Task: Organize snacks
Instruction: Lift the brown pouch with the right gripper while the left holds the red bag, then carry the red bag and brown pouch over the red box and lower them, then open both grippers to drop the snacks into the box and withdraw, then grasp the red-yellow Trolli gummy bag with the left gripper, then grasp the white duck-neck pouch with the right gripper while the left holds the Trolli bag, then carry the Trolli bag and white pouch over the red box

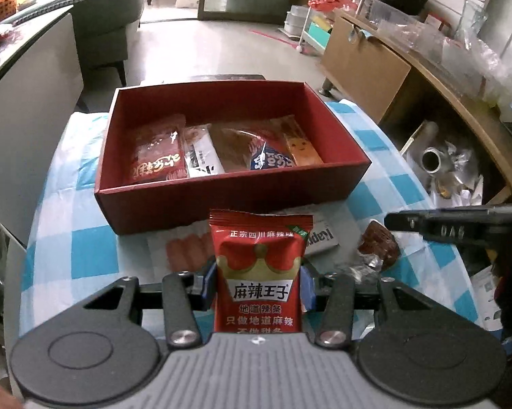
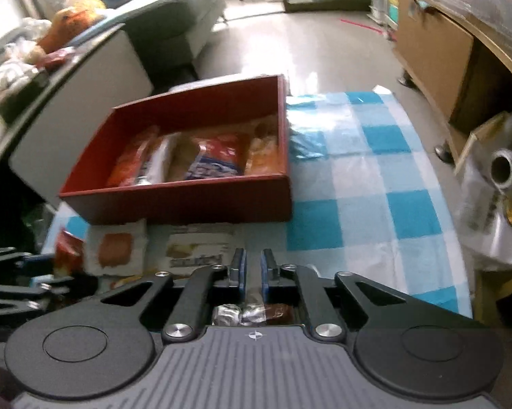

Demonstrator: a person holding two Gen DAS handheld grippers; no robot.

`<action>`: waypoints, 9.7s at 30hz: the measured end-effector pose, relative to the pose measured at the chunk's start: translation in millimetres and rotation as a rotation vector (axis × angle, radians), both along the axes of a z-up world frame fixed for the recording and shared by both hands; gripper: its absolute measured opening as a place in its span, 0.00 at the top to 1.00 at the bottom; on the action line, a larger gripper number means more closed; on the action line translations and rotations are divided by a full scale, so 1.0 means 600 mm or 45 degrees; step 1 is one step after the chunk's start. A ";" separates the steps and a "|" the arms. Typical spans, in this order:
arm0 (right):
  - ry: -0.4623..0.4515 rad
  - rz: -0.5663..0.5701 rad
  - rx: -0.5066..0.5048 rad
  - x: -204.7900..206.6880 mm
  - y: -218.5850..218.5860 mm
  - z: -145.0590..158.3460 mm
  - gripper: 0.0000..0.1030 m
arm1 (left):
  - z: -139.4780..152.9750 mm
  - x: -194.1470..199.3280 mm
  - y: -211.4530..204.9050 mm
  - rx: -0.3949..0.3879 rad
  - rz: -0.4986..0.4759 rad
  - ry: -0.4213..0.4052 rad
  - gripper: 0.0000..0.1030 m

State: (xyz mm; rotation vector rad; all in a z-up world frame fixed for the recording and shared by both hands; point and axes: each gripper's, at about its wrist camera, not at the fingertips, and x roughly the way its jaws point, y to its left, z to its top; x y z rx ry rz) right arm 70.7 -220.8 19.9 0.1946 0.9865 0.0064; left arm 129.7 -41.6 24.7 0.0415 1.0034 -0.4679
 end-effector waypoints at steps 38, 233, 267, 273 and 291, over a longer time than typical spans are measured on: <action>0.017 0.055 0.025 -0.016 0.031 -0.002 0.60 | 0.011 0.015 0.012 -0.089 0.020 0.011 0.59; 0.266 0.715 -0.336 -0.121 0.072 -0.109 0.05 | -0.107 -0.074 -0.075 0.278 -0.149 0.090 0.47; -0.092 0.381 -0.102 -0.071 0.057 0.022 0.40 | -0.011 -0.025 -0.026 0.036 0.036 -0.006 0.54; -0.154 0.353 -0.076 -0.046 0.057 0.045 0.40 | 0.007 -0.008 -0.028 0.029 0.058 -0.056 0.54; -0.254 0.279 -0.028 0.048 0.063 0.070 0.40 | 0.037 0.081 -0.025 0.028 0.149 -0.161 0.54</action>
